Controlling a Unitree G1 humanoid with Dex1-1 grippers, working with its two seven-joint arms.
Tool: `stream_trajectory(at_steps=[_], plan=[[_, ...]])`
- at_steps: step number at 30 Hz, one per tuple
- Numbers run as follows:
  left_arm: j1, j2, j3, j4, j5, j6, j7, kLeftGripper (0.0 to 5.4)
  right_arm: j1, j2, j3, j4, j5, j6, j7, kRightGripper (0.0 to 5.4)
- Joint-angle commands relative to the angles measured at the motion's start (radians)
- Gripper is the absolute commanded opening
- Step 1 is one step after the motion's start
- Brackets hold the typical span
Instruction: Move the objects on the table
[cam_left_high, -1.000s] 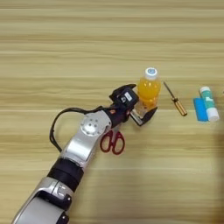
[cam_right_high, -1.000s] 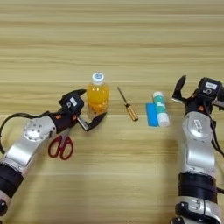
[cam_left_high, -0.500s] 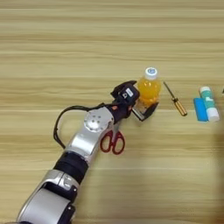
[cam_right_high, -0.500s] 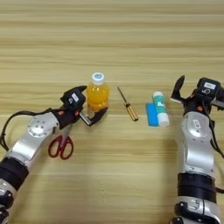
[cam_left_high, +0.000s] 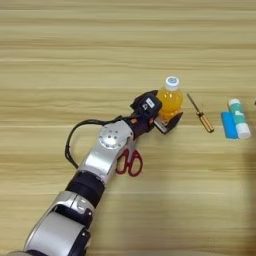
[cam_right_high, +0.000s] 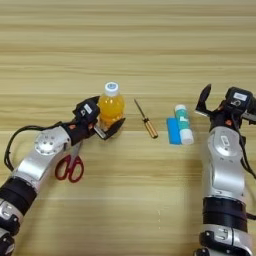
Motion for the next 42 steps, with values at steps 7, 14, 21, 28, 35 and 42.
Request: stream_trajectory(at_steps=[7, 14, 21, 28, 35, 42], plan=[[0.001, -0.011, 0.007, -0.011, -0.011, -0.016, -0.023, 3.72, -0.001, 0.004, 0.001, -0.014, -0.003, 0.014, -0.001, 5.40], [0.001, -0.008, 0.023, -0.034, -0.020, -0.010, -0.019, 3.37, 0.003, 0.003, 0.001, -0.020, -0.002, 0.017, 0.001, 5.40], [-0.017, 0.032, 0.092, -0.090, -0.046, 0.017, 0.002, 3.36, 0.002, 0.005, 0.002, -0.020, -0.004, 0.018, 0.000, 5.40], [-0.033, 0.095, 0.181, -0.124, -0.073, 0.055, 0.036, 3.36, -0.001, 0.008, 0.004, -0.019, -0.005, 0.019, -0.003, 5.40], [-0.042, 0.146, 0.234, -0.115, -0.080, 0.084, 0.066, 3.36, -0.003, 0.005, 0.003, -0.014, -0.005, 0.019, -0.002, 5.40], [-0.046, 0.180, 0.260, -0.027, -0.067, 0.087, 0.109, 3.36, -0.003, 0.005, 0.003, -0.013, -0.006, 0.018, -0.002, 5.40]])
